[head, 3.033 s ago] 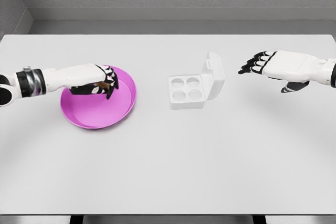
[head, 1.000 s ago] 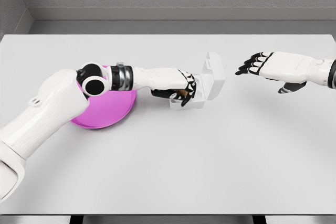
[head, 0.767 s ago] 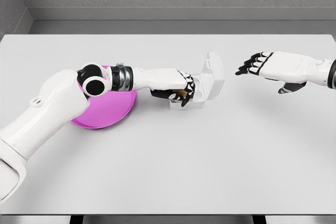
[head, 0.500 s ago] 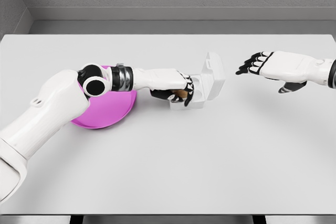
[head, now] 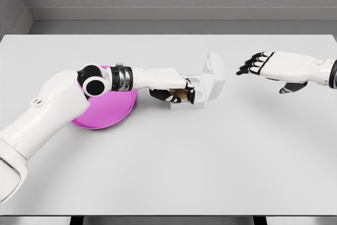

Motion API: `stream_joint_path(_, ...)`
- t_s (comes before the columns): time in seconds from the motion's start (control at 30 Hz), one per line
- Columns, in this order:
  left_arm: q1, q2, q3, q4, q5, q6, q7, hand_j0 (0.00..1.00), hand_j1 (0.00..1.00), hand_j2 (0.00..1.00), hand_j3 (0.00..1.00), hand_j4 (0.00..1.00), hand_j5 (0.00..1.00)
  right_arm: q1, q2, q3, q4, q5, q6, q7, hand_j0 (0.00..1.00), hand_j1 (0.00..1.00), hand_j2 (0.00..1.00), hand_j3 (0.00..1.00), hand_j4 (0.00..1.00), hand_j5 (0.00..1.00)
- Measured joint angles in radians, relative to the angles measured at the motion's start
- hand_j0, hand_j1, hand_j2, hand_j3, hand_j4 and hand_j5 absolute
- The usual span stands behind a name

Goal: Pack egg into the box and close the box lid

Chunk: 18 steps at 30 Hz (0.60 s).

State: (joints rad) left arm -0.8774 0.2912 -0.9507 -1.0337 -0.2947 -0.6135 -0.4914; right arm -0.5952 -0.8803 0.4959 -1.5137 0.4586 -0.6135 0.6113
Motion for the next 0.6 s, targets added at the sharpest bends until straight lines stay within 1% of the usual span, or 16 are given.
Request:
stream_joint_path(0.03,0.000,0.000,0.000,0.000,0.001,0.000,0.000,0.68,0.68,0.68,0.68,0.68,0.68,0.000,0.000,0.000,0.000,0.000,0.000,0.000,1.00,1.00,1.00,1.00,1.00,1.00)
stream_joint_path(0.2,-0.002,-0.001,0.001,0.000,0.006,0.001,0.001,0.81,0.81,0.81,0.81,0.81,0.81,0.000,0.001,0.000,-0.001,0.000,0.000,0.000,1.00,1.00,1.00,1.00,1.00,1.00)
stream_joint_path(0.47,-0.003,-0.001,0.003,-0.001,0.018,0.001,0.005,0.95,0.95,0.95,0.95,0.95,0.95,0.000,0.000,0.000,-0.005,0.000,0.000,0.000,1.00,1.00,1.00,1.00,1.00,1.00)
stream_joint_path(0.6,-0.008,-0.003,0.004,-0.002,0.029,0.000,0.006,0.99,0.99,0.99,0.99,0.99,0.99,0.000,-0.001,0.000,-0.006,0.000,0.000,0.000,1.00,1.00,1.00,1.00,1.00,1.00)
